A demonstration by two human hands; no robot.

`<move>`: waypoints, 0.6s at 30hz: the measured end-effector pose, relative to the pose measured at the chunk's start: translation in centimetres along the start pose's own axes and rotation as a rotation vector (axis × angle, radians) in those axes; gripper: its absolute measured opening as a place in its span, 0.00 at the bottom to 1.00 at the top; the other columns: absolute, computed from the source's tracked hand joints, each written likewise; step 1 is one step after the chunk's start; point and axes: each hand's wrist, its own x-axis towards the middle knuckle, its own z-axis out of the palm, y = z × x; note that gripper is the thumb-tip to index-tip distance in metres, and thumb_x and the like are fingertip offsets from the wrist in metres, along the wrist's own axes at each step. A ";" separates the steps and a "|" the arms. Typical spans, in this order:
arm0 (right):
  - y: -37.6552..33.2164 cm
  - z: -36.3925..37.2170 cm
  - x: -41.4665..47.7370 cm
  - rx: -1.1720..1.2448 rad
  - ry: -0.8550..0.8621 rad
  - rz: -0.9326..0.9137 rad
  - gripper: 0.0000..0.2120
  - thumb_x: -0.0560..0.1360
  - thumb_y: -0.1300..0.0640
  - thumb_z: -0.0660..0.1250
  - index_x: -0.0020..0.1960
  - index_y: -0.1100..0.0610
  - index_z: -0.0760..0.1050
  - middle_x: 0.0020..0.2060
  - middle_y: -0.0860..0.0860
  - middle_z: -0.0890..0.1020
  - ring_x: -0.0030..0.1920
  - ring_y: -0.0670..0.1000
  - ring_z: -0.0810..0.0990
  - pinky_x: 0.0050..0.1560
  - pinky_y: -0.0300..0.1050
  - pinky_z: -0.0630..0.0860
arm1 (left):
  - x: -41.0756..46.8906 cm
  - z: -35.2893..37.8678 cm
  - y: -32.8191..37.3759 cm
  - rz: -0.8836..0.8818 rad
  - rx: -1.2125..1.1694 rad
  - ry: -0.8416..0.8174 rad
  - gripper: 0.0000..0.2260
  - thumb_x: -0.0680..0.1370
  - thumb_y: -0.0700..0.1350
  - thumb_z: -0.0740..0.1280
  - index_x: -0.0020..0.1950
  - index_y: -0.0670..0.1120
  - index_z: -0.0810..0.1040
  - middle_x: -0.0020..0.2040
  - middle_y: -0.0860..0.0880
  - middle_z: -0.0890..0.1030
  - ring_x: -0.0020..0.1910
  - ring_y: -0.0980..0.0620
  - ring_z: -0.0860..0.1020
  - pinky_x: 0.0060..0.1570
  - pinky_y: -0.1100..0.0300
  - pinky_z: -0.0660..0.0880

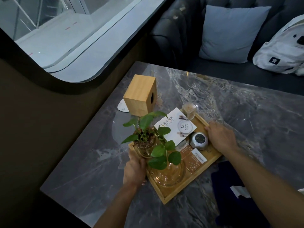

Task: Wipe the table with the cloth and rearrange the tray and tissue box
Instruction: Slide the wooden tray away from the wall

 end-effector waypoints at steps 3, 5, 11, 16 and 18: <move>-0.2 -0.2 -0.1 0.034 0.004 0.047 0.16 0.79 0.48 0.52 0.52 0.60 0.70 0.52 0.59 0.79 0.50 0.60 0.78 0.48 0.53 0.72 | -0.4 0.0 0.2 -0.012 -0.016 0.014 0.15 0.79 0.47 0.54 0.62 0.41 0.60 0.39 0.36 0.81 0.32 0.34 0.80 0.35 0.41 0.79; -0.3 -0.5 -0.3 0.058 0.034 0.070 0.16 0.79 0.49 0.54 0.52 0.61 0.70 0.51 0.60 0.79 0.50 0.60 0.77 0.47 0.53 0.72 | -0.5 -0.2 0.4 -0.030 0.012 0.021 0.15 0.79 0.47 0.55 0.63 0.41 0.62 0.45 0.34 0.81 0.39 0.33 0.80 0.41 0.42 0.78; -0.6 -1.7 -2.7 0.185 0.171 0.119 0.14 0.78 0.56 0.57 0.58 0.64 0.70 0.56 0.62 0.77 0.55 0.62 0.75 0.54 0.55 0.70 | -0.2 -0.8 0.6 -0.040 0.126 -0.047 0.20 0.78 0.46 0.58 0.66 0.39 0.61 0.56 0.33 0.79 0.54 0.34 0.77 0.49 0.46 0.73; -0.1 -2.3 -5.5 0.202 0.119 0.144 0.15 0.77 0.56 0.58 0.59 0.63 0.70 0.59 0.61 0.75 0.57 0.62 0.73 0.57 0.56 0.69 | -0.7 -0.9 0.0 -0.008 0.131 -0.094 0.17 0.77 0.49 0.59 0.62 0.41 0.64 0.53 0.36 0.80 0.51 0.36 0.79 0.48 0.49 0.74; 0.2 -2.7 -7.1 0.205 0.107 0.149 0.14 0.77 0.56 0.58 0.59 0.62 0.70 0.58 0.60 0.75 0.56 0.62 0.73 0.56 0.55 0.69 | -1.0 -0.8 -0.3 0.010 0.133 -0.086 0.15 0.77 0.48 0.58 0.60 0.42 0.67 0.52 0.37 0.81 0.50 0.37 0.79 0.48 0.48 0.75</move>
